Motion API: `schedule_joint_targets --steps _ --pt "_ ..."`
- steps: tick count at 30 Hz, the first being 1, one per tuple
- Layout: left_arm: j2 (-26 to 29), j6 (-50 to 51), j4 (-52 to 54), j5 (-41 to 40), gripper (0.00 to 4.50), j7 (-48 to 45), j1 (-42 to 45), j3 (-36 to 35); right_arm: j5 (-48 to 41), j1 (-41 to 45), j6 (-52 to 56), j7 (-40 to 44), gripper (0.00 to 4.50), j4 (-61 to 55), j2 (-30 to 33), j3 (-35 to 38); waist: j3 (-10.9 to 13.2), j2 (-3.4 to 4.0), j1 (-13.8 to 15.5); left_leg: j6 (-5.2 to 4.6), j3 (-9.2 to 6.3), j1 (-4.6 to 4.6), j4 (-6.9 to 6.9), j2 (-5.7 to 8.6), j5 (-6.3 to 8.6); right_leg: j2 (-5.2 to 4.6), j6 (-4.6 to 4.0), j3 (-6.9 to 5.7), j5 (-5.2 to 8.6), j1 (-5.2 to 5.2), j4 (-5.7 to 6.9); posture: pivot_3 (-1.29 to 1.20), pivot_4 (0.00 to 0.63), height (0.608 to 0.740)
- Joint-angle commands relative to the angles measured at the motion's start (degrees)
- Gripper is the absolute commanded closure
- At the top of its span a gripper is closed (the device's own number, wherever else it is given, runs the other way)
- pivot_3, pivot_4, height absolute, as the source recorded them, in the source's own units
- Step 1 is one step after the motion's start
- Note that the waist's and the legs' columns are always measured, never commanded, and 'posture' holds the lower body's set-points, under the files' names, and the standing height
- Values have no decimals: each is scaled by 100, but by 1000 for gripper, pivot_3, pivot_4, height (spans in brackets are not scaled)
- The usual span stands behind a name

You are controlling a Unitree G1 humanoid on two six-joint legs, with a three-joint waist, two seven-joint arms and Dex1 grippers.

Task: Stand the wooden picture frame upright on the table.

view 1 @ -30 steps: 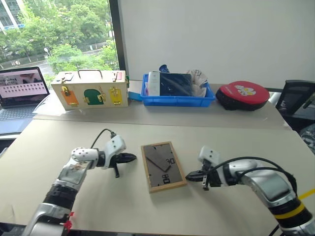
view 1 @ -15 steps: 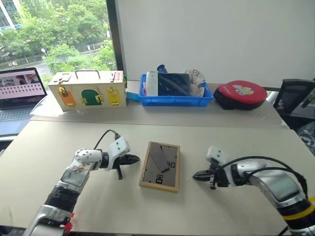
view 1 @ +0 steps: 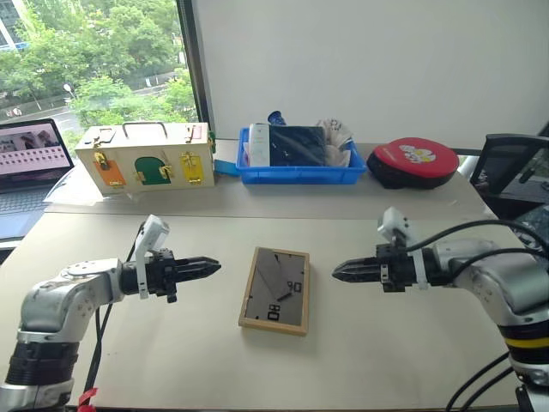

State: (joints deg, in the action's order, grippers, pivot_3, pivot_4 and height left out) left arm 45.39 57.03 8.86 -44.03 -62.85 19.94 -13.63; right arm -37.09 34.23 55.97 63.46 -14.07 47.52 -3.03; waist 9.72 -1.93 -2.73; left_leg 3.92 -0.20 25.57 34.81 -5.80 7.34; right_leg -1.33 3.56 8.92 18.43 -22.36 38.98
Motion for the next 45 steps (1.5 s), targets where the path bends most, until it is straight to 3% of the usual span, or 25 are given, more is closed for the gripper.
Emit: schedule_joint_targets --steps 1,6,8,14,18,32,37,45 --pt "273 481 421 -458 2104 76 -11 -192 -50 446 60 53 2330 157 -234 -243 0 0 -26 0 0 -1 -1 0 0 -1 -1 0 0 0 0 0 150 723" --pt "850 707 700 -622 210 -189 -244 -101 284 909 -95 -17 574 744 -772 -800 1 -1 -24 1 -1 2 -8 0 1 -1 -22 -4 -2 -6 0 0 150 723" --pt "1073 709 737 -649 0 -267 -313 -127 511 1038 -226 -147 26 1152 -1095 -995 2 -1 -22 1 -1 8 -9 0 0 0 -28 -4 -4 -16 2 0 150 723" --pt "1400 429 889 -590 0 -368 -677 -262 883 1211 -390 10 26 1866 -1546 -1413 3 -3 1 3 0 23 -12 -2 2 -1 -37 -8 -3 -33 2 0 150 723" --pt "1366 377 859 -506 0 -102 -827 -304 983 1297 -408 153 26 2027 -1656 -1518 3 -2 31 5 -1 73 -6 -2 -1 0 -40 -10 -5 -86 17 0 150 723" --pt "1224 183 883 -442 0 189 -902 -21 1336 1365 -609 385 26 2343 -2117 -1757 3 -2 21 5 -1 72 -6 -3 0 1 -41 -12 -5 -85 18 0 150 723" --pt "1214 -82 849 -415 0 34 -959 -69 1596 1428 -857 299 26 2454 -1903 -1592 3 -2 26 5 -1 72 -6 -3 -1 0 -41 -12 -5 -85 18 0 150 723" --pt "1038 -596 588 -360 0 -289 -733 28 1487 1421 -702 596 26 1984 -680 -998 6 3 86 6 0 73 -4 -2 -1 -1 -41 -12 -4 -85 17 0 150 723"
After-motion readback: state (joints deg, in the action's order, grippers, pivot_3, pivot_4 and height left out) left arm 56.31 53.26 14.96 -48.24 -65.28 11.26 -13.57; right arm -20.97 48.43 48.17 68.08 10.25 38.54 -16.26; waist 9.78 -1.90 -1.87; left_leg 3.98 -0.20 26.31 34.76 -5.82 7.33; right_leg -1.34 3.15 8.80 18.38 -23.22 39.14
